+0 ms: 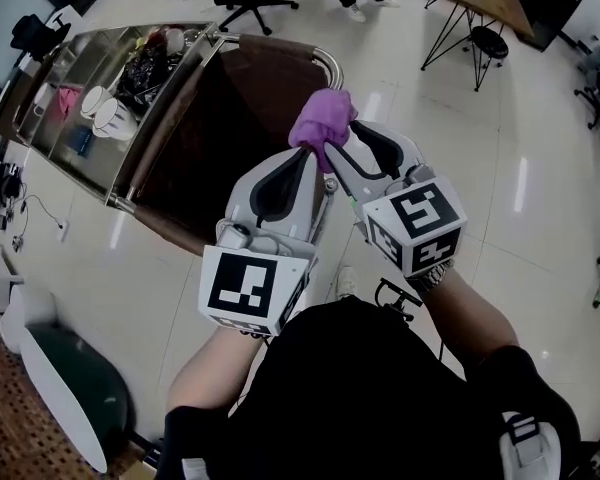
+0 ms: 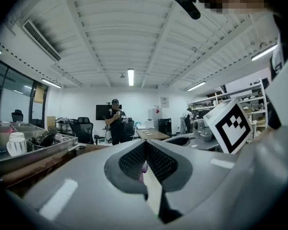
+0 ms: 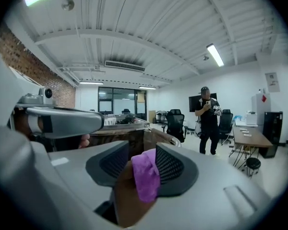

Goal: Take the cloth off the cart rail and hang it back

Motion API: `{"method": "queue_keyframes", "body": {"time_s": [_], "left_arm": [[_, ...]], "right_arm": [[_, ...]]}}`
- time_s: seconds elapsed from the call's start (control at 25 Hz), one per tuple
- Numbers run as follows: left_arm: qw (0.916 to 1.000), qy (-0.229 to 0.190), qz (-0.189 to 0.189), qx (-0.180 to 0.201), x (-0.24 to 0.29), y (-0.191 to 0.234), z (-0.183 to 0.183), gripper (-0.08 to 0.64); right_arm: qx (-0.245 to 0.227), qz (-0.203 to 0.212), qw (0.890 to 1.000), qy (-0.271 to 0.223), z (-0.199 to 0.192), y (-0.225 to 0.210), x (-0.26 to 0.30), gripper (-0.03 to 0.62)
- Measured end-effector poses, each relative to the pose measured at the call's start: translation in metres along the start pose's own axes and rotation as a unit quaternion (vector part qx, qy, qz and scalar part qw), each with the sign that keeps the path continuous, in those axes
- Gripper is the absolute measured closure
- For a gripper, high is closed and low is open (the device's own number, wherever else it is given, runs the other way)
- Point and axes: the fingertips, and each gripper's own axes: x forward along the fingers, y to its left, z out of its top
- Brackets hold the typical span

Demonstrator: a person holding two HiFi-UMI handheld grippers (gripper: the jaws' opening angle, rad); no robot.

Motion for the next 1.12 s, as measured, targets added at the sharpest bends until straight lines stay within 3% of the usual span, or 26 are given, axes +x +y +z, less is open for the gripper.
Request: {"method": "queue_keyframes", "body": {"time_s": [0.16, 0.44, 0.68, 0.84, 1.0, 1.12], "left_arm": [[0.9966, 0.078, 0.010, -0.027, 0.010, 0.007, -0.027, 0.561], [0.9950, 0.090, 0.034, -0.026, 0.027, 0.025, -0.039, 0.561], [0.9980, 0.027, 0.056, -0.006, 0.045, 0.046, -0.035, 0.561], [0.9949, 0.085, 0.049, -0.024, 0.042, 0.043, -0.056, 0.561], [0.9938, 0.098, 0.042, -0.031, 0.039, 0.042, -0.060, 0.561], [0.9944, 0.094, 0.038, -0.031, 0.035, 0.039, -0.057, 0.561]], "right_arm": [[0.008, 0.019, 1.000, 0.021, -0.022, -0.015, 0.028, 0.410], [0.017, 0.043, 0.998, 0.048, -0.050, -0.028, 0.061, 0.407], [0.034, 0.059, 0.995, 0.070, -0.071, -0.034, 0.080, 0.407], [0.047, 0.061, 0.995, 0.060, -0.069, -0.036, 0.082, 0.463], [0.051, 0.047, 0.997, 0.043, -0.061, -0.039, 0.076, 0.542], [0.046, 0.040, 0.998, 0.027, -0.049, -0.036, 0.070, 0.552]]}}
